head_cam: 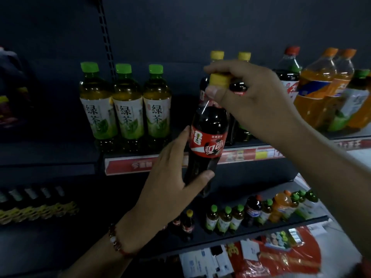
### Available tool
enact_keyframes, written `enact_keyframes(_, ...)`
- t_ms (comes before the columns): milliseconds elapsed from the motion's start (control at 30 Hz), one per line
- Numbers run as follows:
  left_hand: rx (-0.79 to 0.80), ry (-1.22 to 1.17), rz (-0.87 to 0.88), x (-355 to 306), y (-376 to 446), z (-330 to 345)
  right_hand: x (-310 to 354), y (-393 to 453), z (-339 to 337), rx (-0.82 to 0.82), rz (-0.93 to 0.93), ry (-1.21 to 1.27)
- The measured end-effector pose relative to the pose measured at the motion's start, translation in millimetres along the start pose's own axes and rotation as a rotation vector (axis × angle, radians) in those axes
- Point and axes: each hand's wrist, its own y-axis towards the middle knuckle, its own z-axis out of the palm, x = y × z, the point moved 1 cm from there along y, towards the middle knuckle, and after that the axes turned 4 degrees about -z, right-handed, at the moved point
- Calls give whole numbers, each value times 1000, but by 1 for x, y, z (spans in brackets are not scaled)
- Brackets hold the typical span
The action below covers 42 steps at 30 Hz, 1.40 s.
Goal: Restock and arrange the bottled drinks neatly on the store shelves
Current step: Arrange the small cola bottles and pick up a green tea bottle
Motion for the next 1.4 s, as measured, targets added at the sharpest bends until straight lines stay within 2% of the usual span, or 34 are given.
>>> enact_keyframes(133,66,-469,-169,-36,-26,34,-4,-37,-10,47,1,125)
enact_keyframes(333,-8,-577,-310,-71,-60,91,-31,-108,-24,113,116,352)
enact_keyframes(500,-34,-679,-463,-91,-92,142,-66,-192,-38,189,444,705)
enact_keyframes(600,-70,-757,-573,-102,-110,164,-82,-255,-38,332,667,884)
enact_keyframes(767,-27,-755,-743,-121,-140,190,-90,-343,-47,522,990,1108)
enact_keyframes(833,-35,-786,-806,-127,-149,199,-90,-366,-52,520,1003,1098)
enact_keyframes(933,-46,-891,-892,-131,-160,212,-85,-380,-59,433,1016,1040)
enact_keyframes(1067,-155,-1066,-1045,-124,-169,226,-78,-396,-61,436,961,737)
enact_keyframes(1167,-215,-1169,-1196,-110,-176,240,-81,-409,-57,472,937,638)
enact_keyframes(1267,-198,-1227,-1247,-96,-184,250,-89,-418,-51,535,970,661)
enact_keyframes(1400,-128,-1108,-1235,-78,-192,259,-110,-428,-33,649,1038,797)
